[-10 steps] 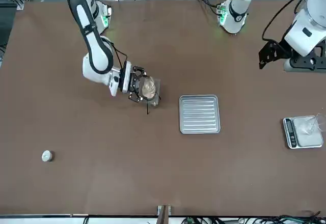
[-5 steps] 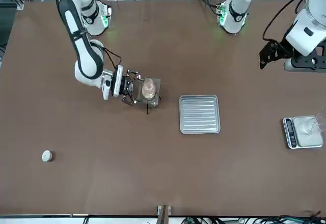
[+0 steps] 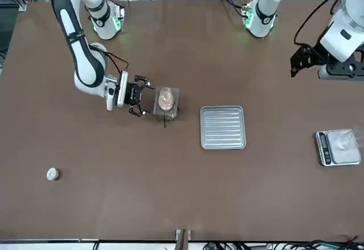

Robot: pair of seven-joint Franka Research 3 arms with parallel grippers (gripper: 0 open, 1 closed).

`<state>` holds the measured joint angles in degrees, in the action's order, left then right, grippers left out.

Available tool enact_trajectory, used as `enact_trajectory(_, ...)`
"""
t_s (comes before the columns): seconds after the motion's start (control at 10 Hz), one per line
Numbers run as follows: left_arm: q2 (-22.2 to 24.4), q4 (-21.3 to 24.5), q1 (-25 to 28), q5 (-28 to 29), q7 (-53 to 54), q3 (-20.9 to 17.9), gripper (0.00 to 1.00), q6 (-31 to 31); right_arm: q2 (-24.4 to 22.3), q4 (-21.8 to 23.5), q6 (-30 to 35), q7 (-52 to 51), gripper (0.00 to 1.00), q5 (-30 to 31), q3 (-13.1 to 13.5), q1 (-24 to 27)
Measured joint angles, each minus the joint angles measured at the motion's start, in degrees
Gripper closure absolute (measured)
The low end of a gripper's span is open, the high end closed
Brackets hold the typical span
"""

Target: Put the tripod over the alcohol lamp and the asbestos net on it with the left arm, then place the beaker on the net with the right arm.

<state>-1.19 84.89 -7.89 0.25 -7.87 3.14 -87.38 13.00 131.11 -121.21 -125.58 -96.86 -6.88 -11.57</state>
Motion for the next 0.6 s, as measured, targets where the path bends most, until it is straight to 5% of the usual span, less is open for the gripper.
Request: enact_trajectory(0.6, 0.00, -0.14, -0.09, 0.00, 0.00, 0.06, 0.01, 0.02, -1.95, -5.12, 6.03, 5.41, 0.00, 7.85, -0.01, 8.43)
